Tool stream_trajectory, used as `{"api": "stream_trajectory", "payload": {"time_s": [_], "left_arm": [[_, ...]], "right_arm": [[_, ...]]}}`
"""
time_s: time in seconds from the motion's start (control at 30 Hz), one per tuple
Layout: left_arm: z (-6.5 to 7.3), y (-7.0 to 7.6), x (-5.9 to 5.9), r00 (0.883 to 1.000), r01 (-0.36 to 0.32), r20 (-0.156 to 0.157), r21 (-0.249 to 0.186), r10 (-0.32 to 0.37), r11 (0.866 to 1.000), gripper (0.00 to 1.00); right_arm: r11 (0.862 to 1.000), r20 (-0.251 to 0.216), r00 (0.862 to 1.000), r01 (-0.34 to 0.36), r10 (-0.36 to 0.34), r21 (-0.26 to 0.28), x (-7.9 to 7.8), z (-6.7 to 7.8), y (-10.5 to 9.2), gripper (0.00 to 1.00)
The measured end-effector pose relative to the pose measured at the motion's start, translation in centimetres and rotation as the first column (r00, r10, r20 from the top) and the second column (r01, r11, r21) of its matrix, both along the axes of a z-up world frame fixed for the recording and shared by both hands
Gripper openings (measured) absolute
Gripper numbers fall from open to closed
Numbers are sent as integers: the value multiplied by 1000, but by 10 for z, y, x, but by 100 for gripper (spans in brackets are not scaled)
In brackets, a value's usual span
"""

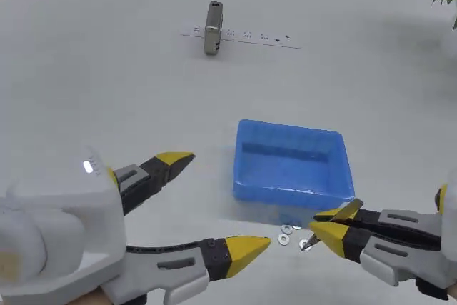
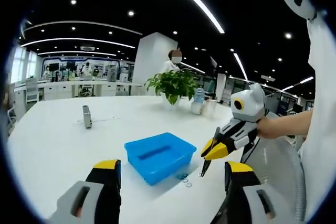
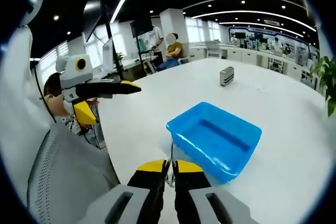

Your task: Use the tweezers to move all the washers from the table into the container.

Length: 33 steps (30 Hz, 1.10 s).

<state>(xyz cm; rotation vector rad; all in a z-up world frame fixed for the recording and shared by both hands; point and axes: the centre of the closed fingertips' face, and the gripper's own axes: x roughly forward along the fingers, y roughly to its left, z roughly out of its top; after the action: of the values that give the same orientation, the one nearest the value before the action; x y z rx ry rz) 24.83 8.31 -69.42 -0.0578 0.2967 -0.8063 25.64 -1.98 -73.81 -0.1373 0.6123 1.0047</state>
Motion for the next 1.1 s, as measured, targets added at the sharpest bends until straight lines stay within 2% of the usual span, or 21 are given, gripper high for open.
{"api": "stream_trajectory", "payload": {"time_s": [0.2, 0.3, 0.43, 0.53, 0.57, 0.7, 0.83, 0.93, 1.1], "left_arm": [[14, 6, 0, 997, -57, 60, -8, 57, 998, 99], [19, 7, 1, 994, -66, 88, 13, 64, 998, 99], [21, 8, 1, 992, -62, 115, 51, 56, 997, 99], [21, 7, -1, 993, -51, 112, 55, 45, 997, 99], [22, 8, -1, 992, -54, 118, 58, 47, 997, 99], [24, 8, -2, 992, -55, 113, 44, 50, 997, 99], [24, 9, -3, 993, -58, 106, 35, 54, 998, 99], [24, 12, -3, 993, -63, 105, 33, 59, 997, 99], [23, 17, -2, 993, -78, 88, 14, 77, 997, 99]], "right_arm": [[997, 35, 996, 78, -79, 28, 26, 26, -14, 2], [995, 49, 994, 97, -98, 21, 40, 32, -18, 2], [986, 46, 987, 154, -157, 59, 62, 35, -21, 2], [973, 9, 978, 208, -210, 96, 78, 30, -24, 2], [965, -11, 971, 239, -240, 107, 85, 25, -25, 2], [963, -24, 964, 265, -264, 56, 100, 4, -28, 2], [962, -30, 963, 269, -268, 45, 106, -7, -27, 2], [964, -25, 964, 265, -265, 3, 109, -18, -29, 2], [965, -3, 965, 262, -262, -12, 111, -23, -28, 3]]}}
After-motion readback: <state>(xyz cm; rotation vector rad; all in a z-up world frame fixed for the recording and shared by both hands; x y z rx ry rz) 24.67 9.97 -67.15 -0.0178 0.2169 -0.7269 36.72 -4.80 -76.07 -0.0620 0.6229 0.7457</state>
